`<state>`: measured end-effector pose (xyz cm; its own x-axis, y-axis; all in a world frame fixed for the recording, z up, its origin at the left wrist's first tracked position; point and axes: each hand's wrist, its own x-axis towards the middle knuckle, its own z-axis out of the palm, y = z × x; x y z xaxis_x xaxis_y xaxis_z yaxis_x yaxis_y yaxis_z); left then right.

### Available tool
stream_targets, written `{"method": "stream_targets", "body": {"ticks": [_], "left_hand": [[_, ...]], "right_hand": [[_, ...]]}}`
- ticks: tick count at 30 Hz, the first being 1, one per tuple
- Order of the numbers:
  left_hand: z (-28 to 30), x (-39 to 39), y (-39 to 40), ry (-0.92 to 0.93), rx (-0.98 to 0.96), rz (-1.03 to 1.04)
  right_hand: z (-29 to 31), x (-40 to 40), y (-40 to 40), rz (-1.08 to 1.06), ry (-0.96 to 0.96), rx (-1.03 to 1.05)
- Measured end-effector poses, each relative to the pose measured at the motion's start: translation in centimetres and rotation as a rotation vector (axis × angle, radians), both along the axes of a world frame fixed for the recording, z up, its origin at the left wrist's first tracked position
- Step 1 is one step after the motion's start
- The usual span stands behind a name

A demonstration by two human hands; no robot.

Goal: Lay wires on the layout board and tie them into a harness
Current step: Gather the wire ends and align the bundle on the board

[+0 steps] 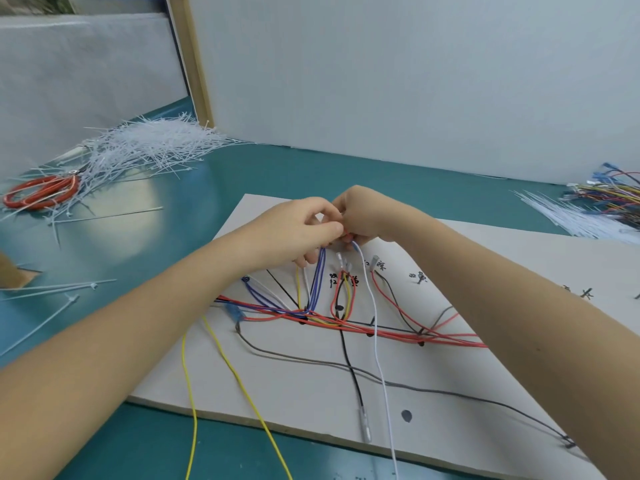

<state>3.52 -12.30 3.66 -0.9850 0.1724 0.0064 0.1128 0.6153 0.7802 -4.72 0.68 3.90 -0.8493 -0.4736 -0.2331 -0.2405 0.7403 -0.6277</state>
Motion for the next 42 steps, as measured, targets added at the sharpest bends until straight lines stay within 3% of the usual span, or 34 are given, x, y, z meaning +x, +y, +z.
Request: {"method": "stream_targets", "body": {"ticks": [7,11,13,17,19,26,32,42], "left_hand": [[-0.7,0.6,2.2,0.1,-0.21,0.212],[-1.1,0.6,3.2,0.14,-0.378,0.206],[-0.5,0.6,2.4,0.162,-0.333,0.168],[1.0,1.0,-1.5,0.083,0.033,0.245],[1.1,1.5,-3.7,0.037,0.085,0.274],[-0.5,2.4,-6.3,-0.125,0.042,0.237],[-0.9,2.1,-6.2,-0.046,-0.057,0.243],[-1.4,2.0,-5.9,-0.075,-0.167,0.346]], "right_hand": [[0.5,1.1,-1.1,-0.025,0.12,0.139],[0.3,0.8,-1.2,-0.056,0.073,0.062],[-0.1,0.6,-0.7,-0.068,0.023,-0.015],[-1.0,0.3,0.0,-0.015,-0.086,-0.179],[-1.0,0.1,0.0,-0.006,-0.092,-0.186],[-0.9,0.2,0.0,0.008,-0.117,-0.203],[-1.0,0.5,0.1,0.011,-0.089,-0.209],[-0.9,1.0,-0.1,-0.005,0.012,-0.128]]}}
